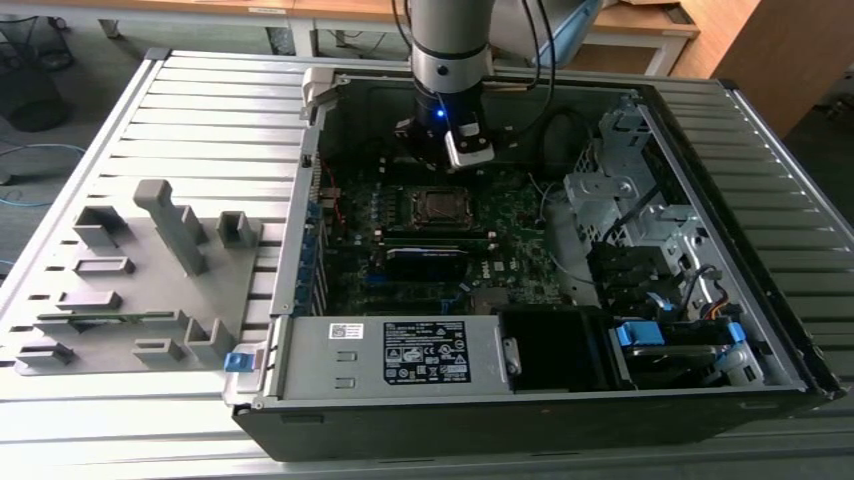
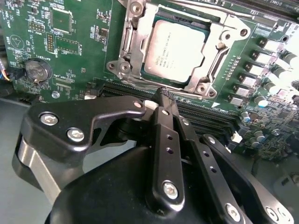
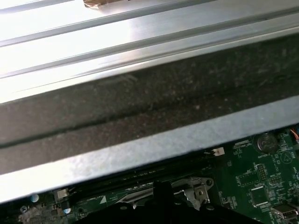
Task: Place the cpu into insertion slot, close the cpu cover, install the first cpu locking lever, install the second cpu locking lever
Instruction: 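Install the first cpu locking lever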
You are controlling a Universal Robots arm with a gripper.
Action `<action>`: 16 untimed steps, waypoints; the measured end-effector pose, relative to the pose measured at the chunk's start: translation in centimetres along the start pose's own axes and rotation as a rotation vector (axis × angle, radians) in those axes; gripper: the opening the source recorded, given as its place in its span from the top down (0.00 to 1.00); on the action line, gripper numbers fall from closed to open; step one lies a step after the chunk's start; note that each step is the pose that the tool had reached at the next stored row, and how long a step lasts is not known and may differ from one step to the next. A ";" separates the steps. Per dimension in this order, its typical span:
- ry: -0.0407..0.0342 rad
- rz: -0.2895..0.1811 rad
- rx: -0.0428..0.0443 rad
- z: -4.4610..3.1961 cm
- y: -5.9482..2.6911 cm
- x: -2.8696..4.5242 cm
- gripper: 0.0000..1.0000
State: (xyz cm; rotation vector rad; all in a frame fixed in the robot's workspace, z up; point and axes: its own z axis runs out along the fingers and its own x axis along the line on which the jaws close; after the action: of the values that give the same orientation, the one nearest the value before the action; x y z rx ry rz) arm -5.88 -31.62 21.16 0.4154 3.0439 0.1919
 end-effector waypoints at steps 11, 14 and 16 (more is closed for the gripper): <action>0.0026 -0.042 0.0127 0.00 -0.01 0.00 0.89; 0.0037 -0.057 0.0152 -0.01 -0.10 -0.03 0.89; 0.0044 -0.063 0.0150 -0.02 -0.25 -0.07 0.89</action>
State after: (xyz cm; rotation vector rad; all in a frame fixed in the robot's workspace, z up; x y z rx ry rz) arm -5.87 -31.88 21.16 0.3203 3.0593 0.1669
